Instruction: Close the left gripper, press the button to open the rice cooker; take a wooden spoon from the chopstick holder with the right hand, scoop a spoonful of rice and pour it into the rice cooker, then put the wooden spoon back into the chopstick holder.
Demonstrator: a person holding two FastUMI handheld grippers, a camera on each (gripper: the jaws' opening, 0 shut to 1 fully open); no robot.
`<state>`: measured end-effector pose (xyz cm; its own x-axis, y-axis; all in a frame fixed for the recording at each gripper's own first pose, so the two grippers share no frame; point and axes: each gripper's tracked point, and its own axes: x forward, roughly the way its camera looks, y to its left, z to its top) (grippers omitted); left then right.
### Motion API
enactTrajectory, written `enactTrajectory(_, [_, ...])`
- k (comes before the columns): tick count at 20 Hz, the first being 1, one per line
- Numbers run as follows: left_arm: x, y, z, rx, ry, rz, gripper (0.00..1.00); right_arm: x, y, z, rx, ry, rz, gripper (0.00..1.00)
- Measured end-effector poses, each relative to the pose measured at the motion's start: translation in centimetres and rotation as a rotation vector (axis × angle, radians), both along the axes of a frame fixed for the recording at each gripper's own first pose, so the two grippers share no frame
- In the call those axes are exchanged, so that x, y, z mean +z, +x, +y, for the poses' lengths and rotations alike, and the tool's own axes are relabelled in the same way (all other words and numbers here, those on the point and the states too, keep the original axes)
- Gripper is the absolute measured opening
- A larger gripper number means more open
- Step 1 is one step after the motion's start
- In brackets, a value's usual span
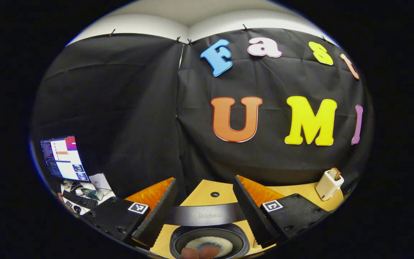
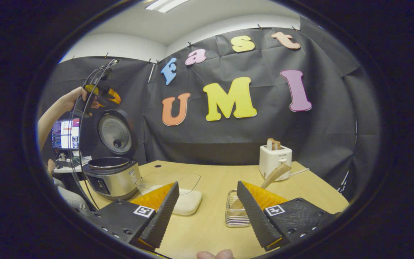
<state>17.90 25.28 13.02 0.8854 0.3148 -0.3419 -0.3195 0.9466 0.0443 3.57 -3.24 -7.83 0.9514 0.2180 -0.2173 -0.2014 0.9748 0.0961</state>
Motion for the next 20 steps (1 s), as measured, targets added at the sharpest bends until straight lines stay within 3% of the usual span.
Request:
enactTrajectory(2, [-1.3,0.4,0.1,-0.004,-0.018,0.039,0.99,0.0,0.1,0.0,-0.007,-0.003,0.002,0.91])
enactTrajectory(3, [-1.8,0.4,-0.2,-0.014,-0.038,0.052,0.99,0.0,0.2,0.0,-0.009,-0.004,0.002,0.96])
enactTrajectory(8, [-2.2,-1.0,-1.2,-0.030,-0.044,0.059,1.00,-0.5,-0.4,1.4,0.013,-0.020,0.002,0.91])
enactTrajectory(13, [-4.2,-5.9,-3.5,-0.041,-0.058,0.066,1.00,-0.8,-1.9,2.8,0.050,-0.018,0.007,0.92])
enactTrajectory(20, [-9.7,-12.7,-6.5,-0.022,-0.014,0.048,0.98,-0.7,-3.2,0.9,0.010,-0.038,-0.011,0.95])
